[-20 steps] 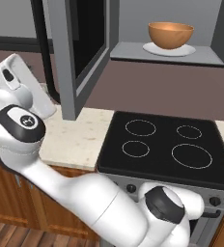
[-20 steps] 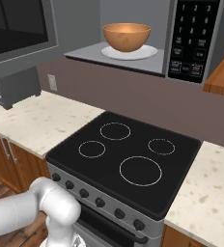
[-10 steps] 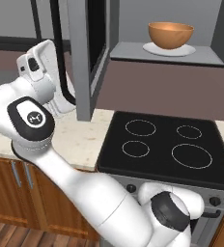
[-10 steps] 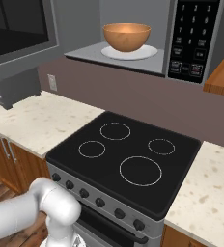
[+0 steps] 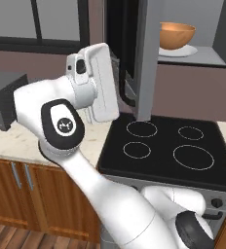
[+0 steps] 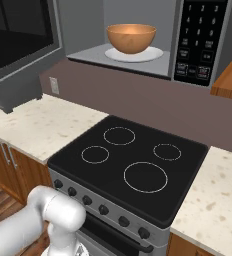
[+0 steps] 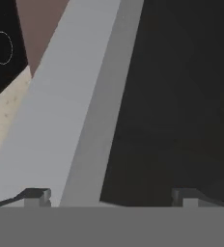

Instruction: Place the bowl containing the squash and shrimp in the microwave. Close the microwave door and press the start button to microwave the meal.

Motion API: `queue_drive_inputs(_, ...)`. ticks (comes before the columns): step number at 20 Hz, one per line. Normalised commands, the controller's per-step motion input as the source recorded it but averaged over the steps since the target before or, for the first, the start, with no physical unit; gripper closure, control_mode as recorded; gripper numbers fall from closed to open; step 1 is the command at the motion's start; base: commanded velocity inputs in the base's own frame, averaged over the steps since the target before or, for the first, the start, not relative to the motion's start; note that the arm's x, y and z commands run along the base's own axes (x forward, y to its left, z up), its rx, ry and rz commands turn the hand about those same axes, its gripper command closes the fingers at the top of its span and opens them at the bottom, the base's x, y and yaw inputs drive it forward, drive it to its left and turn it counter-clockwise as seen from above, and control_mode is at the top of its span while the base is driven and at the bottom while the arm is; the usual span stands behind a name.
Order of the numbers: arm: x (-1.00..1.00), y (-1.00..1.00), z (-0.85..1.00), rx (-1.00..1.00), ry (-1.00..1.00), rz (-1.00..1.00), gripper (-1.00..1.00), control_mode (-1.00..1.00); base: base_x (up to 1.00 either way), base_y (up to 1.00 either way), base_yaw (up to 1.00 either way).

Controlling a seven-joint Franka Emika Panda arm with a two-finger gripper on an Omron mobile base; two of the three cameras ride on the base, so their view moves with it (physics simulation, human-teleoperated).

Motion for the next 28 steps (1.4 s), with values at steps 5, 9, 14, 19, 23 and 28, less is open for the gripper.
queue_drive_inputs(5,-0.06,-1.0,0.14,0.18,0.0,-0.16,-1.0,-1.0,0.0,0.0,0.0)
queue_drive_inputs(9,0.04,-1.0,0.01,0.21,0.03,-0.09,-1.0,-1.0,0.0,0.0,0.0)
queue_drive_inputs(14,0.28,-1.0,0.0,0.27,0.03,0.01,-1.0,-1.0,0.0,0.0,0.0)
queue_drive_inputs(19,0.5,-1.0,0.0,0.29,0.05,0.08,-1.0,-1.0,0.0,0.0,0.0)
queue_drive_inputs(23,0.67,-0.91,-0.18,0.27,-0.02,0.14,-1.0,-1.0,0.0,0.0,0.0)
queue_drive_inputs(28,0.77,-0.59,-0.2,0.22,-0.12,0.18,-1.0,-1.0,0.0,0.0,0.0)
